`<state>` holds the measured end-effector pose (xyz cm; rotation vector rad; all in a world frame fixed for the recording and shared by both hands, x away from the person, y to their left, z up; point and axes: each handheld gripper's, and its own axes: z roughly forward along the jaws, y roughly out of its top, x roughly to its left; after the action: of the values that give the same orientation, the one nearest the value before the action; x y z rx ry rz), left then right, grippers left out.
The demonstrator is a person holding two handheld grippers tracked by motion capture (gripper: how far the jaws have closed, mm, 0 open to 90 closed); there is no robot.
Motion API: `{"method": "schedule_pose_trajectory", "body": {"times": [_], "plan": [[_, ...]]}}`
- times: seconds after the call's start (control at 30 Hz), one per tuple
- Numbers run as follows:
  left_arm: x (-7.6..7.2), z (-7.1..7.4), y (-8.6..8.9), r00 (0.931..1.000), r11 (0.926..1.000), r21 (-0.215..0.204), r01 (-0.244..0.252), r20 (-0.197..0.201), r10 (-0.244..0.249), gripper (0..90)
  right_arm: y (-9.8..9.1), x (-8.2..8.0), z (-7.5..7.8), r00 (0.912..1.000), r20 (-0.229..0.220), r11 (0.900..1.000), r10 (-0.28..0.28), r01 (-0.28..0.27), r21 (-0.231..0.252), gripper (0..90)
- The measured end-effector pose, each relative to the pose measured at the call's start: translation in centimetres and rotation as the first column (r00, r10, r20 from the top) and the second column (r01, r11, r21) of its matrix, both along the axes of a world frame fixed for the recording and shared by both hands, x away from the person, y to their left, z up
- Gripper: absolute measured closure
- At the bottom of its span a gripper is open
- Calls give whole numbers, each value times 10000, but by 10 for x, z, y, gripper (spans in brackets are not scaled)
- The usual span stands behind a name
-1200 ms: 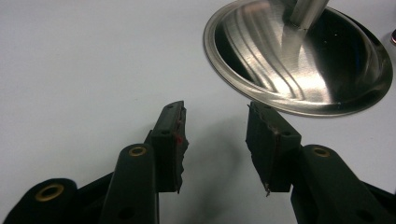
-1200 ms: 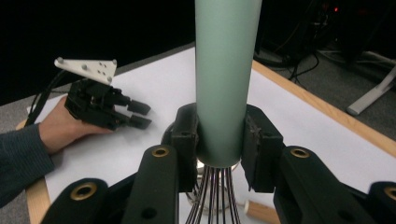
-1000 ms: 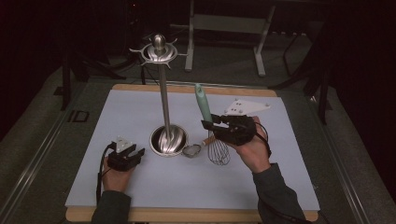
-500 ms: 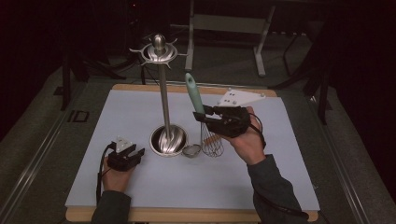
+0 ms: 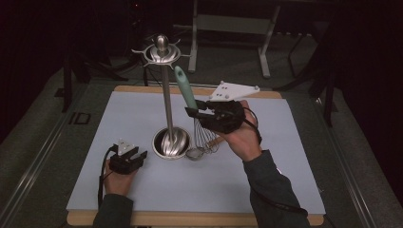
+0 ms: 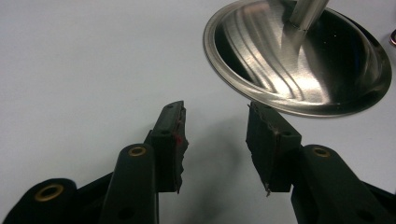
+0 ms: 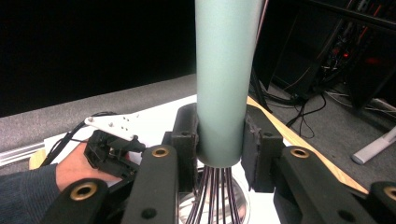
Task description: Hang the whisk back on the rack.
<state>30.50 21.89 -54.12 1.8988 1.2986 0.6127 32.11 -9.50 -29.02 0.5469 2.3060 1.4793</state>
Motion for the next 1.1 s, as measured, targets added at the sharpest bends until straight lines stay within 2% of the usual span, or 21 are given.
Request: {"method": "schedule_pose_trajectory", "body": {"times": [0.23,0.73,1.1], "plan": [[0,0,0,10000,10000,15,18,-8,-18,573,10,8,-3,9997,-248,10000,37,-36,25,695],[0,0,0,10000,10000,-7,12,-12,-12,572,29,24,-10,9992,-360,9996,-184,177,-202,682],[0,0,0,10000,10000,-42,6,-19,-6,572,33,29,-10,9984,-540,9998,-136,129,-141,649]]}}
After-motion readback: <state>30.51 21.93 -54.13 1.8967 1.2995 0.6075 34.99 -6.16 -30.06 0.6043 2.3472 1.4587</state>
